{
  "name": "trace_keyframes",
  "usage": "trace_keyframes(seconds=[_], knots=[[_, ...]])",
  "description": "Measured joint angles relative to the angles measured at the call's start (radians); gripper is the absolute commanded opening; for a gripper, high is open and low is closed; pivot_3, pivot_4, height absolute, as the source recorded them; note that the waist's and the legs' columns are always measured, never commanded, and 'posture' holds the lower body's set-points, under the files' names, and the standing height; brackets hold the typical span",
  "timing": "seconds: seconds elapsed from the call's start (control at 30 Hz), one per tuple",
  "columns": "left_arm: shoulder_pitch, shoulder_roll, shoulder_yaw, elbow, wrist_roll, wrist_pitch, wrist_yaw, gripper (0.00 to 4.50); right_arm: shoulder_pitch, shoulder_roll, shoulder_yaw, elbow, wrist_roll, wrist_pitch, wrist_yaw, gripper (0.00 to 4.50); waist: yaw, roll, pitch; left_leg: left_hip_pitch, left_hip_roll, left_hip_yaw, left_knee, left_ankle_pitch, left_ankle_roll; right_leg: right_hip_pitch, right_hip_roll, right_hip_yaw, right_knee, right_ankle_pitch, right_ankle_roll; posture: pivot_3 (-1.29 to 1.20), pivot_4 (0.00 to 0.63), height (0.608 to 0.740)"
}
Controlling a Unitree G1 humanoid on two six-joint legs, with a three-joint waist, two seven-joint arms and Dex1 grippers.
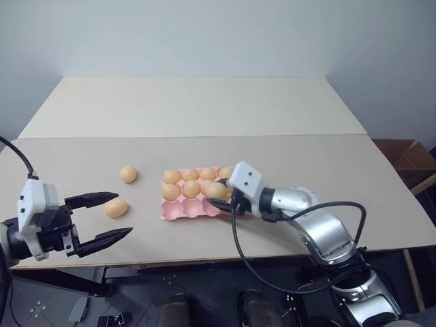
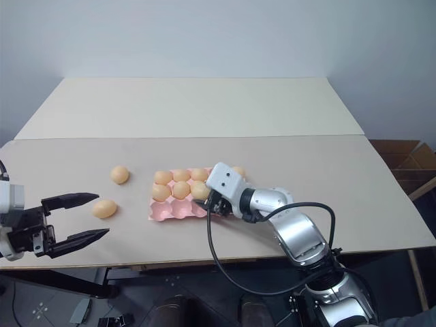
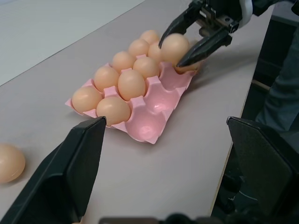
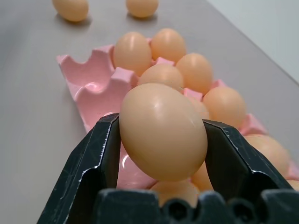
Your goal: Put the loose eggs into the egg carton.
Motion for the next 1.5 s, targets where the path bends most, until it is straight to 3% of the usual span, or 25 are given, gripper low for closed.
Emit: trace_keyframes(seconds=[0.13,0.37,0.57,0.77,0.9,1.2,1.5], knots=[[-0.005,0.000,0.000,0.000,0.000,0.000,0.002,4.50,-0.026,0.012,0.028,0.019,-0.029,0.010,-0.002,4.46,0.000,0.000,0.000,0.000,0.001,-0.001,0.000,0.000,0.000,0.000,0.001,-0.001,0.001,0.000,0.000,0.00,0.150,0.740],[-0.005,0.000,0.000,0.000,0.001,0.000,0.013,4.50,-0.027,0.004,-0.015,-0.009,-0.011,0.022,0.009,4.46,0.000,0.000,0.000,0.000,0.001,-0.001,0.000,0.000,0.000,0.000,0.001,-0.001,0.001,0.000,0.000,0.00,0.150,0.740],[0.017,-0.007,0.002,0.004,0.003,0.000,0.016,4.50,-0.006,-0.119,-0.245,-0.133,0.131,0.033,0.087,4.46,0.003,0.000,0.000,-0.001,0.000,-0.001,0.000,0.000,0.000,0.000,0.000,-0.002,-0.001,0.000,0.000,0.00,0.150,0.740],[0.036,-0.008,0.027,0.009,0.004,-0.001,0.014,4.50,0.212,-0.315,-0.475,-0.136,0.280,-0.102,0.306,4.46,0.006,0.000,0.000,-0.001,0.000,-0.002,-0.001,0.000,0.000,0.001,0.000,-0.003,-0.002,-0.001,0.001,0.00,0.150,0.740],[0.041,-0.015,0.038,0.011,0.004,-0.001,0.016,4.50,0.329,-0.379,-0.571,-0.067,0.321,-0.206,0.421,4.46,-0.001,0.000,0.000,0.001,0.000,-0.001,-0.001,0.000,0.000,0.002,0.000,-0.001,-0.001,-0.002,0.000,0.00,0.150,0.740],[0.069,-0.035,0.047,0.022,0.025,0.000,0.053,4.50,0.365,-0.391,-0.581,-0.030,0.341,-0.266,0.429,4.46,0.001,0.000,0.000,0.003,0.001,-0.001,-0.001,0.000,0.000,0.002,0.001,0.001,0.001,-0.006,0.002,0.00,0.150,0.740],[-0.032,0.036,-0.058,0.046,0.213,0.154,0.330,4.50,0.333,-0.391,-0.566,-0.038,0.358,-0.269,0.423,4.46,0.008,-0.001,0.000,0.002,0.000,-0.001,-0.001,0.000,0.000,0.002,0.000,0.001,-0.001,0.000,0.001,0.00,0.150,0.740]])
